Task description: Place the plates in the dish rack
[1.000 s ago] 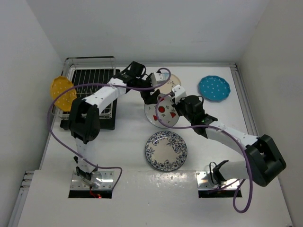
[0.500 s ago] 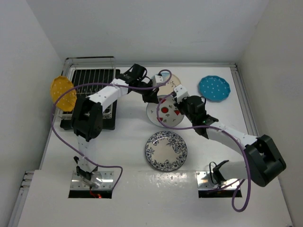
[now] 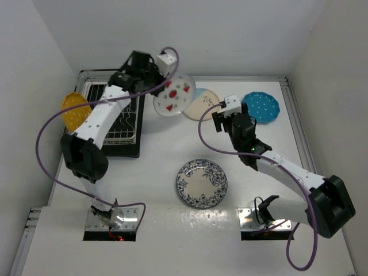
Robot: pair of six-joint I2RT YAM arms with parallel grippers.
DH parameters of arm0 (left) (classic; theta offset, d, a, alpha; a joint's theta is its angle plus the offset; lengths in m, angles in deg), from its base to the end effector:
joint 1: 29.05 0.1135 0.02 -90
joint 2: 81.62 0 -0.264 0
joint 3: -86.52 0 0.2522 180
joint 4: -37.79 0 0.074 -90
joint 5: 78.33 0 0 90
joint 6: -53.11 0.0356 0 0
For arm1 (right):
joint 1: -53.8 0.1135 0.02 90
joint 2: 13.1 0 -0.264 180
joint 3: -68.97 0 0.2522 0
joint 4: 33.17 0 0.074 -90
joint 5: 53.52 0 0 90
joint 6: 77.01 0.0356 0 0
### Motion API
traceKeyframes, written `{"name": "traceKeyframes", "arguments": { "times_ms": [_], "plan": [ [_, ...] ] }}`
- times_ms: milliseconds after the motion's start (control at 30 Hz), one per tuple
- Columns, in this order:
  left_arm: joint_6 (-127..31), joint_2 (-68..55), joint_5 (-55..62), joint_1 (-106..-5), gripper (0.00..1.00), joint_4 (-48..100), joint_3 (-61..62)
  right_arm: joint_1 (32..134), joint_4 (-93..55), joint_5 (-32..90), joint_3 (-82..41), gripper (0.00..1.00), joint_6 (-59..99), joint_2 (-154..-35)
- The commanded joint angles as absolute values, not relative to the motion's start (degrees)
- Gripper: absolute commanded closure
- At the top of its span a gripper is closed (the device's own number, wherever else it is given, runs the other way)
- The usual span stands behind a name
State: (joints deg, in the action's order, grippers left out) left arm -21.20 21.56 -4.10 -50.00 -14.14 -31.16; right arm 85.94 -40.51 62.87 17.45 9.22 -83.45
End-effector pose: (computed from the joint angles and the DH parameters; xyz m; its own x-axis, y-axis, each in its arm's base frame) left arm 0.3797 -0.1558 0.3679 -0.3989 0.4314 -0.8092 0.6788 0.7322 0.0557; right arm 0.2402 0.1322 0.2596 -0.1612 -0.1709 -0.9720 -0.1186 0.9811 -0.1528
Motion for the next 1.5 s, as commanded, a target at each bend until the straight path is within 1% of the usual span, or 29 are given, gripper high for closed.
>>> {"name": "traceKeyframes", "arguments": {
  "times_ms": [0,33,67,133,200,333,467,600,767,1067,1200,1333,1467],
  "plan": [
    [-26.43,9.71,12.60,-45.06,1.00,-10.68,-38.77,86.85,-38.83,67.95,15.57,0.20,15.35,-78.59],
    [-26.43,9.70,16.03,-44.09,1.00,-11.56,-39.99,87.20,-38.74,68.03,16.44,0.20,15.88,-77.88],
    [-26.43,9.09,22.33,-41.99,1.00,-12.35,-41.83,87.38,-38.74,67.94,17.23,0.20,16.59,-77.27],
    [-24.85,7.78,27.99,-39.61,1.00,-12.36,-41.33,87.64,-38.66,67.94,18.29,0.20,17.56,-75.07],
    [-23.80,7.24,34.65,-35.22,1.00,-11.23,-37.91,87.82,-37.52,67.94,19.78,0.20,18.26,-73.76],
    [-22.56,3.38,40.93,-28.45,1.00,-6.14,-29.56,88.43,-34.09,68.12,20.49,0.20,19.75,-72.43],
    [-23.09,0.04,40.94,-22.65,1.00,-2.78,-22.45,89.22,-30.93,68.03,20.31,0.20,21.07,-72.34],
    [-24.75,-1.19,37.16,-17.81,1.00,-1.38,-17.26,89.75,-28.90,67.85,19.00,0.20,22.22,-72.87],
    [-26.08,-1.72,33.30,-17.01,1.00,-0.84,-13.03,90.28,-27.23,68.03,17.59,0.20,22.92,-73.48],
    [-28.71,-1.72,30.13,-17.01,1.00,-0.84,-14.51,90.72,-25.47,68.82,17.85,0.20,22.66,-72.43],
    [-28.71,-1.72,30.13,-17.01,1.00,-0.84,-18.28,90.72,-25.47,69.17,18.47,0.20,22.57,-71.64],
    [-26.52,-1.11,31.71,-19.73,1.00,-0.84,-20.58,90.81,-25.56,69.08,18.82,0.20,22.48,-71.72],
    [-26.52,-0.59,33.02,-19.73,1.00,-0.84,-21.20,90.72,-25.56,69.08,18.91,0.20,22.13,-71.64]
  ]
}}
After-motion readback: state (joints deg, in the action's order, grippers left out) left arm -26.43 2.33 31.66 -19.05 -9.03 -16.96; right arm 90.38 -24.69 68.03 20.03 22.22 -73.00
